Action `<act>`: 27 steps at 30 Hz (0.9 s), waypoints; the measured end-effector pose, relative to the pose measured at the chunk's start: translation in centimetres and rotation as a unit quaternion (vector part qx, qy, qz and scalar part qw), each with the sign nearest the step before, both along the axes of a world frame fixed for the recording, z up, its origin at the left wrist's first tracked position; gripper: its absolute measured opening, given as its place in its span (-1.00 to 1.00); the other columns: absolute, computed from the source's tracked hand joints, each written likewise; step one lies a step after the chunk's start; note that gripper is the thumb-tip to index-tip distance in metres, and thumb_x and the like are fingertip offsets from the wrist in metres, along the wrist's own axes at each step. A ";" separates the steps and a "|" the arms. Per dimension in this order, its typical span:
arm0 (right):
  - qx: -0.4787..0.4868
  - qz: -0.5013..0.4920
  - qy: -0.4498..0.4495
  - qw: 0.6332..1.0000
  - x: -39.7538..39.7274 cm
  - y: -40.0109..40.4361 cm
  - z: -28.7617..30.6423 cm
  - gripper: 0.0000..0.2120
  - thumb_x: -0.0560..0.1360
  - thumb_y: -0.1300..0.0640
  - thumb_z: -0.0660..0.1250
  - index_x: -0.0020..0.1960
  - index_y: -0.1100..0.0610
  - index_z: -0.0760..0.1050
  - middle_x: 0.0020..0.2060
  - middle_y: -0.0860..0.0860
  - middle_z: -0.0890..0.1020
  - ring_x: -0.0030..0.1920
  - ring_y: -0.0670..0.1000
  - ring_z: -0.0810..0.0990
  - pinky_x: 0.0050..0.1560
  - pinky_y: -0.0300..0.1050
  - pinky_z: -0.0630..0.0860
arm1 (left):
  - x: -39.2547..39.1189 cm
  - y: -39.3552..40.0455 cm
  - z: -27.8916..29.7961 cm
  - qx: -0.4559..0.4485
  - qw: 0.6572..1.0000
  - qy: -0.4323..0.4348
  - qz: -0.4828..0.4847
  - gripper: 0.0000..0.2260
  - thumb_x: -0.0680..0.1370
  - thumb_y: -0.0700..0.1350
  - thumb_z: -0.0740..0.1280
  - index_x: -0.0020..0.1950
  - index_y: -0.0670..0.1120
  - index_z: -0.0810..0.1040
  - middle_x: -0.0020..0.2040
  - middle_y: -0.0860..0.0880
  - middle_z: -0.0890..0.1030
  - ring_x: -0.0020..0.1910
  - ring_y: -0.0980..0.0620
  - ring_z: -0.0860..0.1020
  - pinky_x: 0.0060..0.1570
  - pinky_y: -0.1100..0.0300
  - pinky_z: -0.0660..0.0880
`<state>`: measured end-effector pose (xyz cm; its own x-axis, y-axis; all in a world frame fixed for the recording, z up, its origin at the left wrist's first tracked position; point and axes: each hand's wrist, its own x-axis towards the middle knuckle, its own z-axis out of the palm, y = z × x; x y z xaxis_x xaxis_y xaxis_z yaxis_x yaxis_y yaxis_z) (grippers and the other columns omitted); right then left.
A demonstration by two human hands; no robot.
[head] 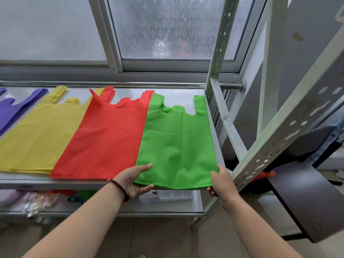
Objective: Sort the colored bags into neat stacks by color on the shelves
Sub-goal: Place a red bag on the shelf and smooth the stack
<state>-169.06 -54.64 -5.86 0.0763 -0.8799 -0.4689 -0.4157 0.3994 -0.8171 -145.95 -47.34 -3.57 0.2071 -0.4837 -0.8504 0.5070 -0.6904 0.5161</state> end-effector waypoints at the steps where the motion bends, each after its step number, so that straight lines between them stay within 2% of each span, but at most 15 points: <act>1: -0.003 0.007 0.005 1.000 0.0 -0.1 -0.2 -0.73 0.56 0.26 -0.01 0.21 0.16 0.34 -0.23 0.08 0.41 -0.45 -0.01 0.35 -0.56 -0.24 0.30 | -0.2 -0.1 0.0 -0.006 1.000 -0.005 -0.028 -0.56 0.50 -0.11 0.37 0.34 -0.18 0.37 0.33 -0.20 0.42 -0.25 -0.12 0.62 -0.63 0.23 0.53; 3: -0.010 0.013 0.019 1.000 -0.1 -0.2 -0.3 -0.84 0.56 0.27 0.00 -0.04 0.18 0.35 -0.32 0.06 0.35 -0.43 0.00 0.29 -0.50 -0.21 0.25 | -0.7 -0.2 0.0 -0.017 0.997 -0.020 -0.071 -0.75 0.53 -0.15 0.32 0.18 -0.20 0.47 -0.04 -0.17 0.63 -0.49 0.01 0.64 -0.67 0.35 0.45; 5: -0.022 0.014 0.048 0.999 -0.3 -0.4 -0.5 -0.79 0.55 0.28 -0.01 -0.22 0.14 0.27 -0.36 0.05 0.30 -0.41 0.01 0.26 -0.43 -0.18 0.22 | -0.7 -0.2 -0.4 -0.020 0.995 -0.061 -0.082 -0.95 0.54 -0.18 0.31 -0.05 -0.16 0.50 -0.27 -0.08 0.57 -0.66 0.15 0.50 -0.71 0.45 0.30; 6: -0.026 0.016 0.058 0.998 -0.5 -0.4 -0.6 -0.78 0.55 0.27 -0.01 -0.25 0.13 0.25 -0.36 0.05 0.29 -0.41 0.01 0.26 -0.40 -0.14 0.22 | -0.6 -0.1 -0.7 -0.031 0.994 -0.071 -0.079 -0.93 0.54 -0.19 0.31 -0.13 -0.14 0.47 -0.33 -0.05 0.50 -0.71 0.20 0.41 -0.71 0.47 0.23; 9: -0.021 0.025 0.068 0.997 -0.8 0.0 -0.4 -0.77 0.59 0.21 -0.03 -0.23 0.13 0.24 -0.34 0.06 0.32 -0.40 0.01 0.27 -0.38 -0.13 0.21 | -0.1 0.3 -1.4 -0.066 0.993 -0.062 -0.069 -0.86 0.55 -0.16 0.30 -0.19 -0.11 0.40 -0.43 0.00 0.37 -0.73 0.23 0.24 -0.69 0.47 0.13; 12: -0.030 0.058 0.097 0.993 -0.8 0.5 0.7 -0.80 0.60 0.13 -0.01 -0.04 0.21 0.32 -0.24 0.08 0.40 -0.33 0.03 0.35 -0.29 -0.13 0.29 | -0.5 0.7 -1.1 -0.055 0.987 -0.104 -0.114 -0.75 0.54 0.04 0.28 -0.18 -0.12 0.39 -0.52 -0.01 0.41 -0.71 0.17 0.30 -0.65 0.45 0.16; 15: -0.054 0.112 0.196 0.973 -0.6 -0.3 2.3 -0.74 0.60 0.12 0.07 0.18 0.27 0.29 -0.11 0.09 0.41 -0.13 0.08 0.39 -0.11 -0.12 0.30 | 0.1 -0.1 0.5 -0.002 0.971 -0.132 -0.198 -0.58 0.48 0.18 0.30 0.04 -0.18 0.45 -0.34 -0.10 0.61 -0.55 0.05 0.57 -0.58 0.33 0.37; 17: -0.057 0.119 0.242 0.961 0.1 -2.1 3.0 -0.76 0.55 0.16 0.15 0.14 0.29 0.34 -0.10 0.13 0.46 -0.13 0.11 0.43 -0.13 -0.12 0.32 | 1.1 -1.9 1.6 0.007 0.965 -0.134 -0.225 -0.55 0.46 0.13 0.35 0.13 -0.21 0.46 -0.25 -0.10 0.63 -0.49 0.04 0.60 -0.55 0.28 0.47; 19: -0.067 0.090 0.237 0.965 1.9 -4.7 3.3 -0.85 0.49 0.21 0.19 -0.01 0.29 0.40 -0.15 0.16 0.50 -0.24 0.11 0.45 -0.18 -0.13 0.35 | 2.3 -4.5 2.2 -0.022 0.963 -0.160 -0.216 -0.63 0.49 0.04 0.35 0.12 -0.20 0.46 -0.25 -0.07 0.58 -0.55 0.08 0.56 -0.56 0.30 0.45; 20: -0.074 0.073 0.232 0.967 3.0 -6.1 3.4 -0.88 0.49 0.23 0.20 -0.05 0.29 0.41 -0.19 0.16 0.49 -0.27 0.09 0.43 -0.19 -0.10 0.37 | 2.8 -6.1 2.1 -0.046 0.963 -0.176 -0.196 -0.63 0.50 0.01 0.36 0.15 -0.22 0.45 -0.19 -0.09 0.59 -0.45 0.05 0.61 -0.48 0.24 0.51; 21: -0.080 0.058 0.225 0.969 4.1 -7.6 3.4 -0.88 0.49 0.23 0.20 -0.03 0.28 0.42 -0.22 0.14 0.47 -0.26 0.08 0.43 -0.17 -0.06 0.41 | 3.3 -7.8 1.8 -0.068 0.962 -0.196 -0.176 -0.57 0.49 -0.01 0.37 0.23 -0.25 0.43 -0.02 -0.15 0.61 -0.23 -0.03 0.65 -0.28 0.12 0.60; 22: -0.087 0.042 0.214 0.972 5.2 -9.1 3.2 -0.82 0.50 0.23 0.20 0.04 0.30 0.45 -0.22 0.14 0.46 -0.20 0.09 0.45 -0.12 -0.02 0.44 | 3.6 -9.3 1.4 -0.083 0.960 -0.217 -0.157 -0.49 0.48 -0.03 0.39 0.32 -0.28 0.38 0.19 -0.20 0.56 0.05 -0.12 0.61 0.00 -0.01 0.58; 23: -0.094 0.026 0.200 0.975 6.0 -10.7 2.9 -0.76 0.51 0.22 0.21 0.12 0.33 0.44 -0.18 0.15 0.47 -0.13 0.10 0.45 -0.08 -0.02 0.46 | 4.3 -10.9 0.7 -0.102 0.957 -0.230 -0.147 -0.42 0.47 -0.04 0.39 0.38 -0.30 0.32 0.35 -0.22 0.44 0.27 -0.16 0.49 0.23 -0.07 0.47; 24: -0.100 0.013 0.191 0.976 6.5 -12.0 2.7 -0.72 0.52 0.21 0.22 0.17 0.35 0.43 -0.12 0.17 0.48 -0.10 0.10 0.45 -0.07 -0.04 0.45 | 4.7 -12.0 0.5 -0.118 0.953 -0.236 -0.149 -0.37 0.46 -0.04 0.40 0.41 -0.30 0.28 0.42 -0.21 0.36 0.38 -0.16 0.38 0.35 -0.07 0.36; 27: -0.112 -0.026 0.181 0.977 7.0 -16.1 2.3 -0.61 0.50 0.13 0.27 0.27 0.29 0.41 0.08 0.16 0.54 0.01 0.12 0.49 -0.03 -0.12 0.44 | 6.1 -15.3 -0.3 -0.137 0.955 -0.215 -0.152 -0.24 0.38 0.02 0.45 0.45 -0.24 0.22 0.48 -0.17 0.28 0.44 -0.15 0.30 0.41 -0.08 0.27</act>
